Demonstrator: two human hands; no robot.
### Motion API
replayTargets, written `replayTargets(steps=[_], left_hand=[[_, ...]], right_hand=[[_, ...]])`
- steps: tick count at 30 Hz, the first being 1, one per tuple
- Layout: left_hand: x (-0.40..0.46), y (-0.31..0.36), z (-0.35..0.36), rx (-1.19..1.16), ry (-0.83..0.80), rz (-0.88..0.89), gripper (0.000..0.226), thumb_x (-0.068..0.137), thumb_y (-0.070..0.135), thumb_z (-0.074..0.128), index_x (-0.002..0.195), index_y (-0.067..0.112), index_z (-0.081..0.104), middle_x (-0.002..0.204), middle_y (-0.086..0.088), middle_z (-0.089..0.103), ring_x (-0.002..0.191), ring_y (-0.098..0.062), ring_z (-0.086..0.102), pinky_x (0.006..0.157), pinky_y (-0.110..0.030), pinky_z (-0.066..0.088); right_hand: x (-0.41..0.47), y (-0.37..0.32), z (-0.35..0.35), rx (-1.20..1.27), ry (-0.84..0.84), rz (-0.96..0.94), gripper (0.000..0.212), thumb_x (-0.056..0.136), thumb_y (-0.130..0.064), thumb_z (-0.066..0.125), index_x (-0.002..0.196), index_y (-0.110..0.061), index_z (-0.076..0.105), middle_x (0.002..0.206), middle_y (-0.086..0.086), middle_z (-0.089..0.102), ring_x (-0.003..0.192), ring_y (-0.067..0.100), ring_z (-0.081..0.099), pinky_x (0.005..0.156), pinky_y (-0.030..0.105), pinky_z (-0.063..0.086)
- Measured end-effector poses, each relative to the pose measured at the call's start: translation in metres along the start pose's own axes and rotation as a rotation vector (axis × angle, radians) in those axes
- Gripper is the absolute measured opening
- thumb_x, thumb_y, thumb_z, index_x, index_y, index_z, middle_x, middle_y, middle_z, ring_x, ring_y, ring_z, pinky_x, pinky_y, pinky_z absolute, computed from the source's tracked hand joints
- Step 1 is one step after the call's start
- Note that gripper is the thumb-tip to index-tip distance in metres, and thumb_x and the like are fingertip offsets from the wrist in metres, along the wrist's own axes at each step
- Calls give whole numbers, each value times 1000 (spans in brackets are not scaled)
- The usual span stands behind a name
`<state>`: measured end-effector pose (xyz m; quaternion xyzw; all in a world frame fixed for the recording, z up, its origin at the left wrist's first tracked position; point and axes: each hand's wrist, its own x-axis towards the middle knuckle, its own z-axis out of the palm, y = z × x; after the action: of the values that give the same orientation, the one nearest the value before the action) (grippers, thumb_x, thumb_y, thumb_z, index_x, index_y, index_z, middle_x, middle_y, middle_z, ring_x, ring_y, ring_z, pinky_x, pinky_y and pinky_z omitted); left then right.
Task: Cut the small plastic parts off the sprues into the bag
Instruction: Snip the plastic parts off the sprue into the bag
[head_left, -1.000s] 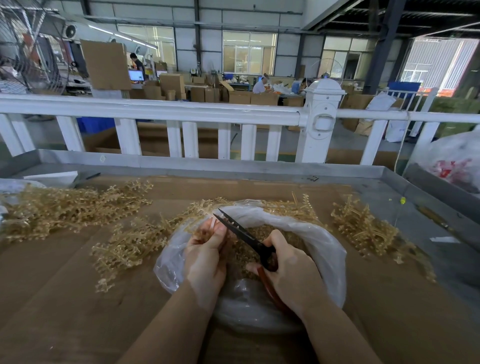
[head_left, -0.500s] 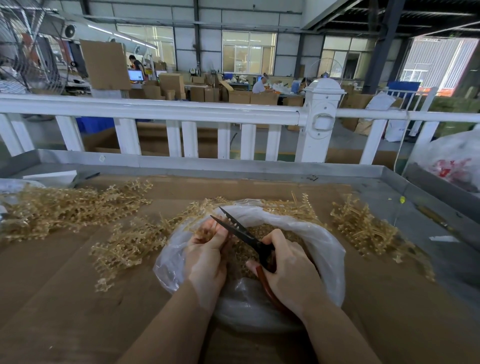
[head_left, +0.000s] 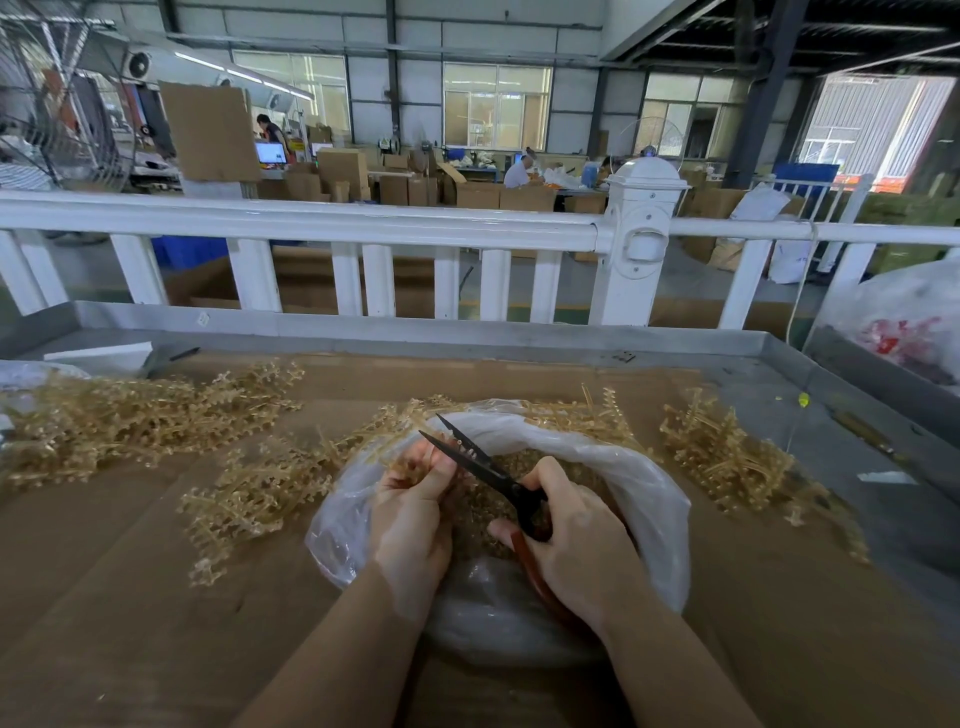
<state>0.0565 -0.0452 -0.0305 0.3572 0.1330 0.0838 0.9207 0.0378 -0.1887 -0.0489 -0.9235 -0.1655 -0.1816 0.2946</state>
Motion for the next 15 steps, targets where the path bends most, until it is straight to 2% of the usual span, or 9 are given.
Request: replayTargets(steps=[4, 7, 15], left_hand=[[-1, 2, 1, -26, 2, -20, 15, 86, -8, 56, 84, 5, 63, 65, -5, 71, 59, -13, 70, 51, -22, 55], [-1, 2, 1, -29, -10, -24, 14, 85, -7, 56, 85, 5, 64, 65, -5, 71, 59, -13, 70, 52, -22, 55], [-2, 1, 0, 12, -34, -22, 15, 86, -10, 55, 85, 3, 63, 66, -6, 71, 59, -14, 70, 54, -23, 57]], right_hand=[[1, 0, -1, 3, -9, -2, 39, 77, -54, 66, 92, -28, 40, 89, -14, 60, 80, 6, 55, 68, 20, 43], [1, 0, 0, 3, -2, 4, 41, 77, -55, 66, 93, -27, 41, 92, -12, 63, 81, 8, 58, 70, 22, 48], [-2, 0, 2, -16, 33, -8, 37, 78, -52, 65, 95, -31, 41, 91, -15, 54, 88, 6, 52, 76, 21, 44]])
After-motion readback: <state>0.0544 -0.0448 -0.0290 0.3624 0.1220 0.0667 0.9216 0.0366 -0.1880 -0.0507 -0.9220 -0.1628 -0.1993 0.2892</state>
